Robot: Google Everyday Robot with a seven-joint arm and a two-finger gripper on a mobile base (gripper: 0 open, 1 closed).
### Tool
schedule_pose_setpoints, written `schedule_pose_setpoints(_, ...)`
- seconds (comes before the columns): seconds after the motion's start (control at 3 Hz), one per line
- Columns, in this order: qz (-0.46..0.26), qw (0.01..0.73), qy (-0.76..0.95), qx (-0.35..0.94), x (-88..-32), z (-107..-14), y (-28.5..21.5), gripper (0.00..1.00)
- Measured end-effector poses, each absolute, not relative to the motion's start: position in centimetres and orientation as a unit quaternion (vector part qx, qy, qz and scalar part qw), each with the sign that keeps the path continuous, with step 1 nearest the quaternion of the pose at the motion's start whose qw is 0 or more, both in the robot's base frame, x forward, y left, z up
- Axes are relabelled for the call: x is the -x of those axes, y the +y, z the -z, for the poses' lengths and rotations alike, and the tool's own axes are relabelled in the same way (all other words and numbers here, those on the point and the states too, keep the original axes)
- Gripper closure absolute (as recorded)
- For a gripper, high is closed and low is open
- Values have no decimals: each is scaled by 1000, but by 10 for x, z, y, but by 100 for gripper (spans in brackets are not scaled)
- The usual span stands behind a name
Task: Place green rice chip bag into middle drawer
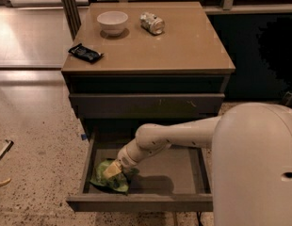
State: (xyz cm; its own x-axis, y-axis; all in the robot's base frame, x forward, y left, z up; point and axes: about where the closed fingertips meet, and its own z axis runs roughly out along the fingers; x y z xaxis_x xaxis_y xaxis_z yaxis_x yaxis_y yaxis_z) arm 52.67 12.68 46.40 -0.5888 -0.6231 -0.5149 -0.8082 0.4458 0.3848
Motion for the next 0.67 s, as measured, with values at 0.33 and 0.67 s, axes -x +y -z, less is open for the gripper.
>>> schedule_pose_setpoints(0.33, -318, 150, 842, 408, -525, -456, 130, 0)
schedule_pose_setpoints(0.67, -318, 150, 842, 408, -525, -456, 130, 0)
